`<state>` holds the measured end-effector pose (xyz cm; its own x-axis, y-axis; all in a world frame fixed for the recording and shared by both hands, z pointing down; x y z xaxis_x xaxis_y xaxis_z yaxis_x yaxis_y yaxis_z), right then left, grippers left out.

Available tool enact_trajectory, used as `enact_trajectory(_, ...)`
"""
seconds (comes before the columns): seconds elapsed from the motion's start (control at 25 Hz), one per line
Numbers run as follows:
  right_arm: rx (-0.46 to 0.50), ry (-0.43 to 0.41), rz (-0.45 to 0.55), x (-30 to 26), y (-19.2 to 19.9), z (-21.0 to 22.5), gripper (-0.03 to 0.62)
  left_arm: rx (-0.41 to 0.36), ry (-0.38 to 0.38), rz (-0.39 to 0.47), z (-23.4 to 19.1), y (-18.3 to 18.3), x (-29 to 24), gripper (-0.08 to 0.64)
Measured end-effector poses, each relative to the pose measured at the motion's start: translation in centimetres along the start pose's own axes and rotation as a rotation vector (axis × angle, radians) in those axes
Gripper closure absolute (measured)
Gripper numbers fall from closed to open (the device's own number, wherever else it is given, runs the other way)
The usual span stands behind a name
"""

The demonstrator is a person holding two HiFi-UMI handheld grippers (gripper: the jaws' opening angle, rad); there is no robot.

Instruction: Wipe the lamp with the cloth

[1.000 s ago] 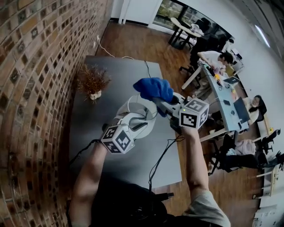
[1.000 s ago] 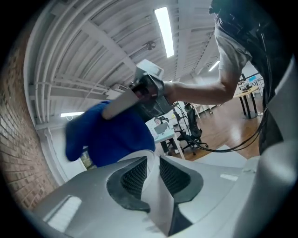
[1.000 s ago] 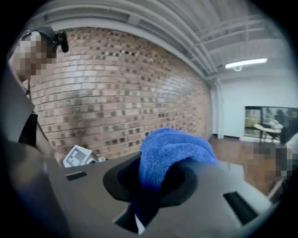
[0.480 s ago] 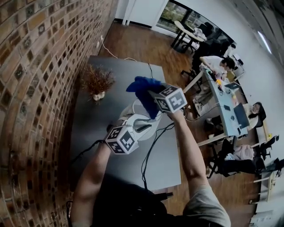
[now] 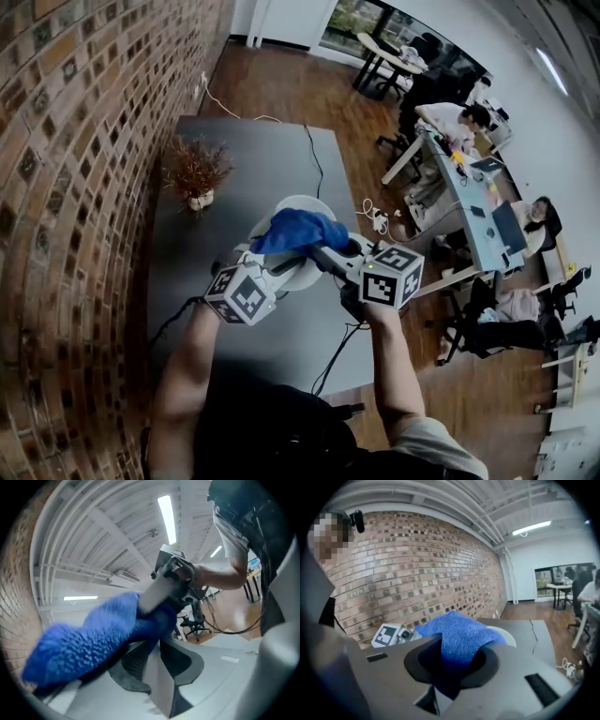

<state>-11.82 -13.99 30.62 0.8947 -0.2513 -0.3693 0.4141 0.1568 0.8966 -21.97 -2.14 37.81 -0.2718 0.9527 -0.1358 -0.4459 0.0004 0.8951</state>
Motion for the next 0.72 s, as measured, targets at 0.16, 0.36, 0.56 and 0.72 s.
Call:
enact_trajectory(0.16, -0.057, 0.046, 0.04, 0.6, 3.2, 2.6, 0.529, -0.04, 0.016, -0.063, -0.1, -0.5, -0.5, 0.479)
enact_trajectory(0.36, 0.242, 0.497, 0.042, 5.8, 0.9, 6.7, 0.529, -0.022, 0.007, -0.068, 0.1, -0.7, -0.5, 0.474)
enact_trajectory(0.56, 0.241, 0.331, 0.175, 8.9, -5.4, 5.5, 0.529, 0.108, -0.091, -0.015, 2.2, -5.1, -1.0, 0.479)
enact_trajectory(0.72, 0.377, 0.201, 0.138, 6.4, -10.0, 2.9, 0.529, 0.002, -0.124, -0.233, 4.9, -7.0, -5.8, 0.383)
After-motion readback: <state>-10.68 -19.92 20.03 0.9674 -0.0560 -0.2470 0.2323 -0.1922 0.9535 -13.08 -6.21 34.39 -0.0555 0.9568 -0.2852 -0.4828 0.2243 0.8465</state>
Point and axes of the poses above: the fingertips, and each gripper's own axes: x backward along the fingers, z to its right, y out of its underside, the point moved 10 cm from there along x, backward along the fingers, and after that the axes turned 2 degrees about -y, right-handed, at the moved point
